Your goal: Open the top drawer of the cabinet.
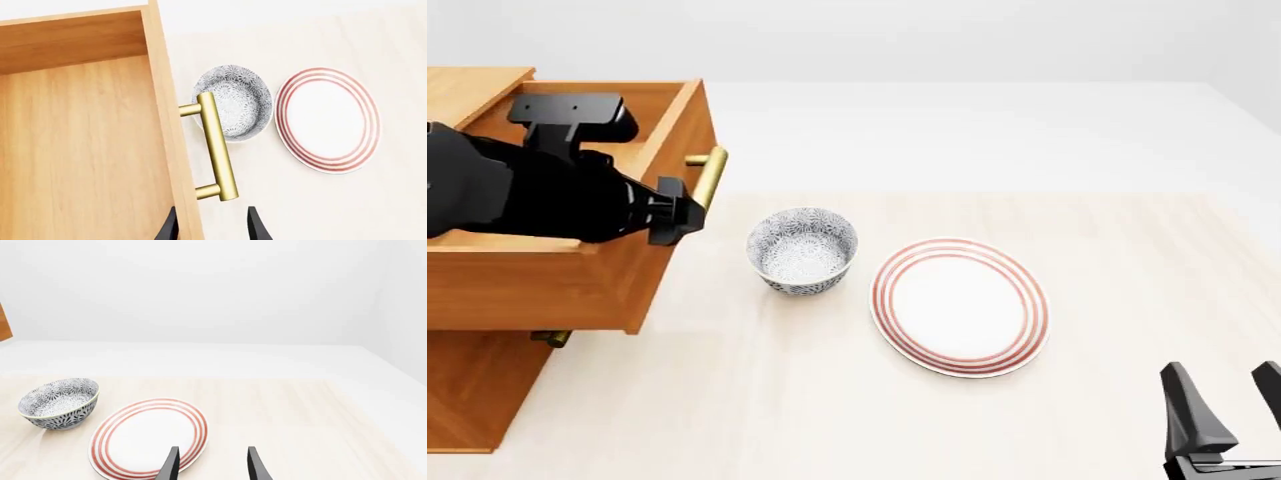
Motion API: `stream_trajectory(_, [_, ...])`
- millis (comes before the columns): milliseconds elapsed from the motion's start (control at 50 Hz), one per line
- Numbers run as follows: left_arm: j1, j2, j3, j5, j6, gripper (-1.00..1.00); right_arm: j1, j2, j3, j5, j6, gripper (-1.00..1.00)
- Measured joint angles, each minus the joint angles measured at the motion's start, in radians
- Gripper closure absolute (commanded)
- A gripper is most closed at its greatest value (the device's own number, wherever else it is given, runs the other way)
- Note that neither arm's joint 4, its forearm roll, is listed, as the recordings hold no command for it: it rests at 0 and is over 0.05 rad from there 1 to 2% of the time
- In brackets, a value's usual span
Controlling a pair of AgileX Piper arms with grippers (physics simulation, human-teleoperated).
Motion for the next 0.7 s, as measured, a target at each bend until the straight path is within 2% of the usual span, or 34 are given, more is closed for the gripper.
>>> stream_trajectory(360, [0.0, 0.015, -0.028, 0.04, 0.016, -1.0, 0.0, 0.0, 0.0, 0.0, 0.0, -1.0])
stream_trajectory(700, [0.008, 0.013, -0.109, 0.098, 0.066, -1.0, 0.0, 0.0, 0.0, 0.0, 0.0, -1.0])
